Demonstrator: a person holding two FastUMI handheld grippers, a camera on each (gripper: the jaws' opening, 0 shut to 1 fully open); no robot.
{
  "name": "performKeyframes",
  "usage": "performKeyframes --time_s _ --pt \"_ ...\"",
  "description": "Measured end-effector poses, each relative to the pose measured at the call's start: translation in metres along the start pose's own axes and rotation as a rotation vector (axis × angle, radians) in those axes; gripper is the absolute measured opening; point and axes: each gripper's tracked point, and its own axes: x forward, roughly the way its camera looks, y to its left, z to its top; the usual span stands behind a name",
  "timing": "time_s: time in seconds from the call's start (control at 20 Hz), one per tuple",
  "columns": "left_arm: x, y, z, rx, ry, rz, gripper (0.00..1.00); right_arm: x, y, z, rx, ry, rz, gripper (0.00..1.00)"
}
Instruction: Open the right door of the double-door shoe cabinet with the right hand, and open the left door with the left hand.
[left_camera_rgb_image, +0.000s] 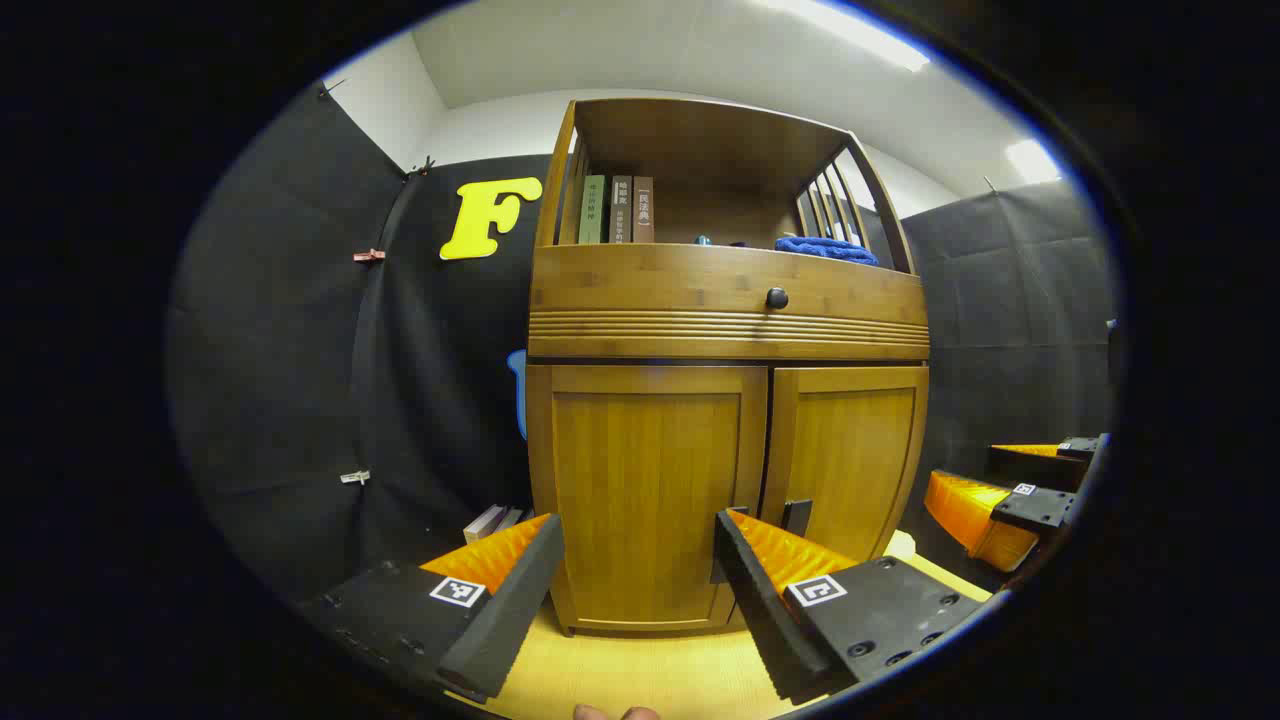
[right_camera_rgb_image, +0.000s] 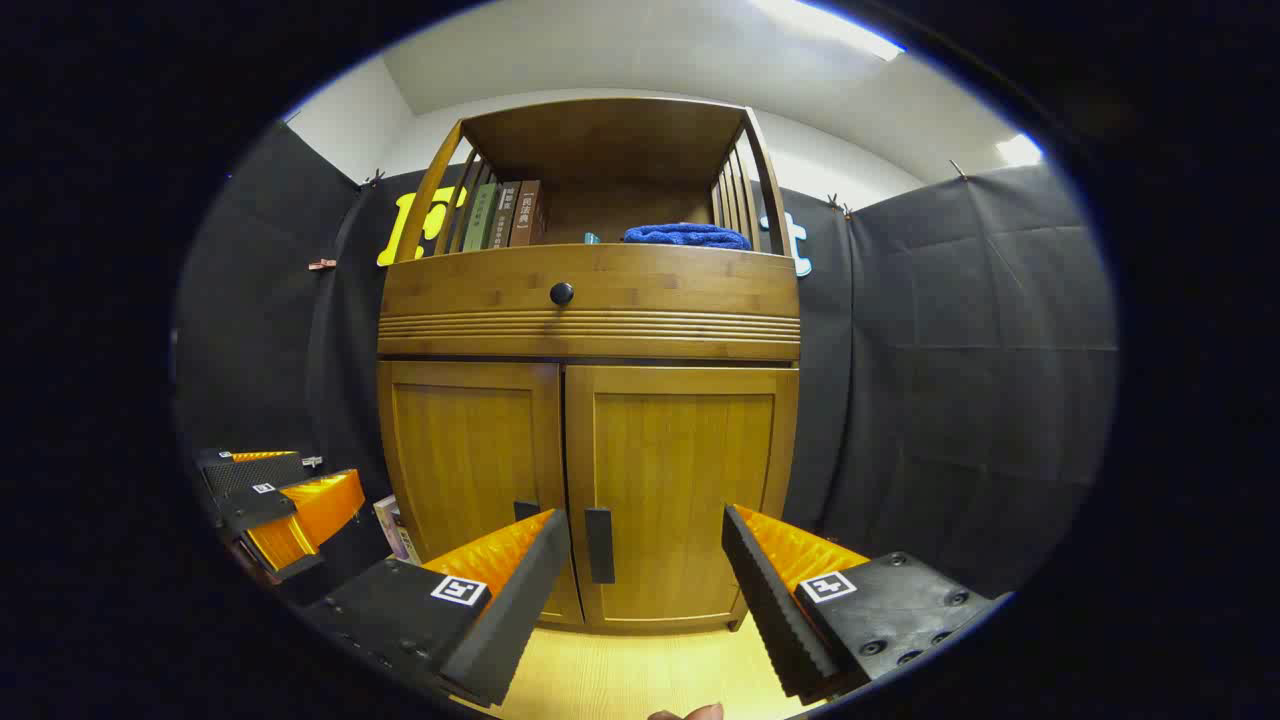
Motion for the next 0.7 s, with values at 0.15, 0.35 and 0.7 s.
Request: performKeyframes --time_s 0.15,0.35,0.7 --pt "-0.0024 0.0002 0.0005 -0.001 -0.001 0.001 0.94 -0.0014 -0.0009 0.0002 0.000 -0.001 -0.002 0.98" --pt "-0.0047 0.0010 0.0009 -0.003 -0.001 0.003 0.94 -0.0034 0.0018 -0.0012 -0.002 0.005 -0.001 0.98" --pt "-0.0062 0.0040 -0.0007 -0.011 0.004 0.008 0.94 -0.0053 0.0028 -0.0019 -0.001 0.004 0.000 0.98"
